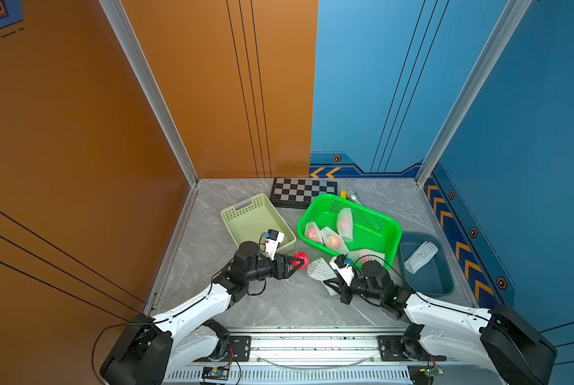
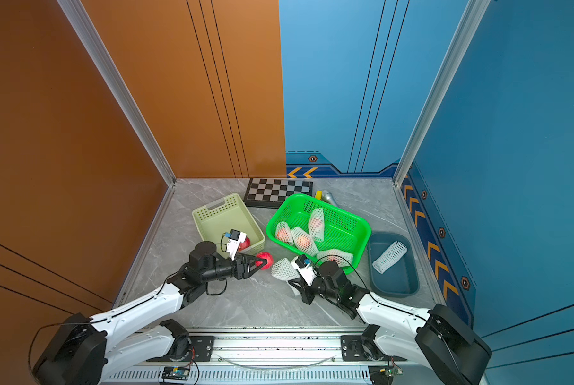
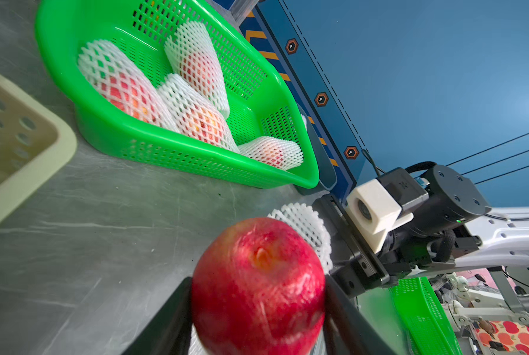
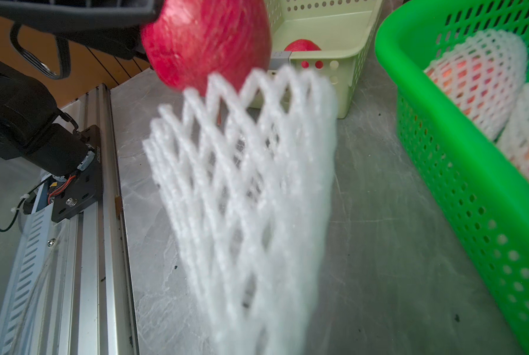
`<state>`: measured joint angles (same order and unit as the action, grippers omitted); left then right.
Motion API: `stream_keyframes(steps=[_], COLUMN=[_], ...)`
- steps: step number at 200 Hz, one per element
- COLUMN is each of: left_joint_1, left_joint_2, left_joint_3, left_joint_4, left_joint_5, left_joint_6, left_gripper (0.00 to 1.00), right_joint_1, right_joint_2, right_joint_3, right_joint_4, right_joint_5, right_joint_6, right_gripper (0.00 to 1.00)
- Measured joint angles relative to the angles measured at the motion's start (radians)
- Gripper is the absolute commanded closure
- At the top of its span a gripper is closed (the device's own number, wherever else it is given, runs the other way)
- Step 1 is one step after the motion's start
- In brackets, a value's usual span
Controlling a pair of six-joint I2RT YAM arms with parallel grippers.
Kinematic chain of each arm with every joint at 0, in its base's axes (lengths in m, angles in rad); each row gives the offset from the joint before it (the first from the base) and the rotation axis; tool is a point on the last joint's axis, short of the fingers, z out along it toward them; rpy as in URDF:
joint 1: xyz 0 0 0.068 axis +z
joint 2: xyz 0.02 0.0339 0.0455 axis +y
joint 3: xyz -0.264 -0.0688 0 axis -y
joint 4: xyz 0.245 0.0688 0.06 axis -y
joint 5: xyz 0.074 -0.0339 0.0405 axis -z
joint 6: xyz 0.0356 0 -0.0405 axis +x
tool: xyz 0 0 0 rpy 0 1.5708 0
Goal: Remove foam nets from apples
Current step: Pick up the apple from the center of the board, then place the apple in the basket.
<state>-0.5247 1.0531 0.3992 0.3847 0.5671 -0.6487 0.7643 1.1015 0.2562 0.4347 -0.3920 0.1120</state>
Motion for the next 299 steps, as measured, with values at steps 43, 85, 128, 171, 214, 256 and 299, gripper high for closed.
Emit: stream_keyframes(steps=[43,85,128,171,214,256,299], left_joint_1=[0.058,0.127,0.172,0.195,0.222,0.227,0.239], left_joint_2=[-0.118,-0.14,0.02,0.233,0.399,0.449,0.462], left_joint_3=[0.036,0.154,0.287,0.424,0.521,0.541,0.568], left_joint_4=[-0.176,-0.337,-0.484,-0.594,-0.645,-0.672,-0.675], left_joint_5=[-0.152,-0.364,-0.59,-0.719,-0.739,-0.727,-0.702], left_joint_6=[0.04,0.088,0.114,0.141,0.162,0.167,0.177], left_gripper=[0.44,0.44,0.45,0.37,0.36,0.19,0.02], right_joint_1=[-0.015,-0.051,-0.128,-0.322,-0.683,-0.867,-0.909], right_joint_2=[0.002,-0.016,-0.089,-0.125,-0.091,-0.092,-0.032], right_joint_3=[0.026,0.145,0.341,0.478,0.491,0.441,0.417], right_joint_4=[-0.023,-0.132,-0.391,-0.666,-0.848,-0.9,-0.907], right_joint_5=[-0.001,0.015,0.25,0.525,0.594,0.619,0.652], right_joint_6=[0.037,0.138,0.261,0.336,0.388,0.41,0.416], right_gripper=[1.0,1.0,1.0,1.0,1.0,0.94,0.5])
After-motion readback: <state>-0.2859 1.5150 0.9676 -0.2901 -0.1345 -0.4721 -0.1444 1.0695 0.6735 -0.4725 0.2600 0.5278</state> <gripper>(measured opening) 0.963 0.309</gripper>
